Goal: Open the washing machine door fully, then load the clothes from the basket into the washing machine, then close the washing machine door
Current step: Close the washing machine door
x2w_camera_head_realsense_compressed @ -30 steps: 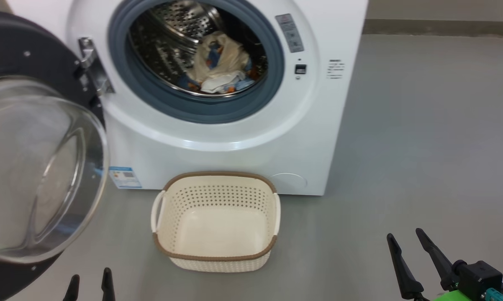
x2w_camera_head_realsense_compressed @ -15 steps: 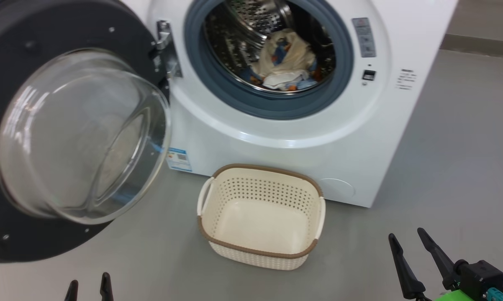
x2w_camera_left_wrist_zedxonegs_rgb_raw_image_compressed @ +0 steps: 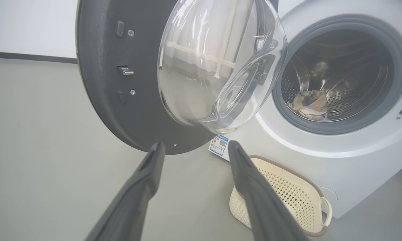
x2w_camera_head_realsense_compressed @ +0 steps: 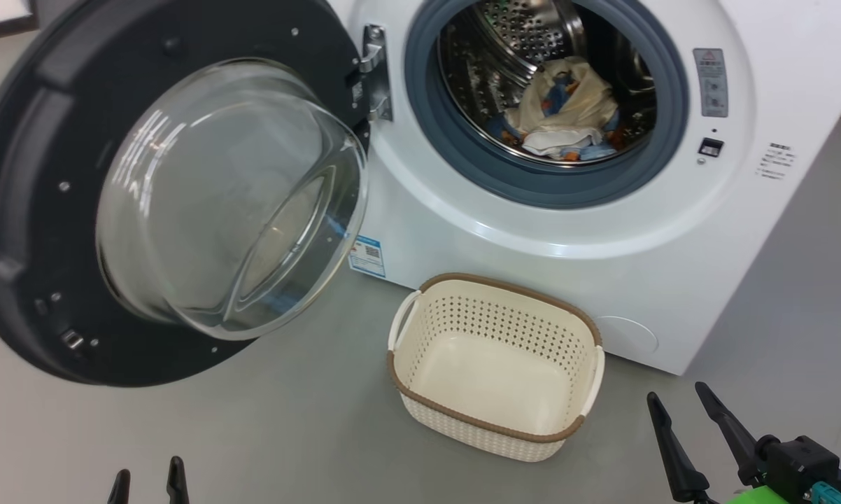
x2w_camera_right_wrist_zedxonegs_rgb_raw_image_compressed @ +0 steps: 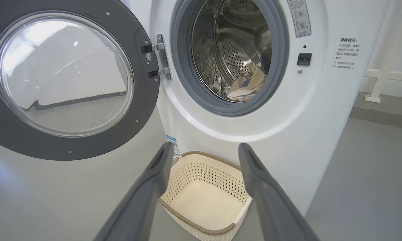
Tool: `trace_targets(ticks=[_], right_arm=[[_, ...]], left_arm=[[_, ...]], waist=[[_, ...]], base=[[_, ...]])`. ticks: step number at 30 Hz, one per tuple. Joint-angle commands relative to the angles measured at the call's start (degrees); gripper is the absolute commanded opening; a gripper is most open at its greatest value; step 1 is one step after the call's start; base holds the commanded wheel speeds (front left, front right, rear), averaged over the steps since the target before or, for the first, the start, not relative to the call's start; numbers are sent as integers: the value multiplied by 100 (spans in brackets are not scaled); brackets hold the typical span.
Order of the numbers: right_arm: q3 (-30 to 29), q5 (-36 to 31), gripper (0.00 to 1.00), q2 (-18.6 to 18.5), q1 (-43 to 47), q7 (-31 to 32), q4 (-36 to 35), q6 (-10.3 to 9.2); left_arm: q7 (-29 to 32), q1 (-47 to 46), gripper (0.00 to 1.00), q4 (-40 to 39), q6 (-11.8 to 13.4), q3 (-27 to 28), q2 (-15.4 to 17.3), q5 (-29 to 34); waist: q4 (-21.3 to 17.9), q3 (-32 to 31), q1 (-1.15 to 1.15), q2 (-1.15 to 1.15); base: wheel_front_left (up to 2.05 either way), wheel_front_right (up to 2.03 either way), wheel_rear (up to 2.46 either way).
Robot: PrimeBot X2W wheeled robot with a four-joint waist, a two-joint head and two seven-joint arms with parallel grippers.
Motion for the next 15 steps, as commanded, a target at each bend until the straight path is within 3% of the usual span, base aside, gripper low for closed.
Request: trace_targets(ticks=[1, 15], right_arm=[[165, -44, 100, -75, -76, -28, -137, 9], [342, -24, 100, -155, -245, -28, -82, 9]], left_arm=[[-36, -95, 100, -112, 11, 186, 52, -51], [-36, -38, 100, -249, 107, 273, 52, -184]], waist=[[127, -11, 0, 0], [259, 100, 0, 0]], base=[[0, 0, 0], [0, 0, 0]])
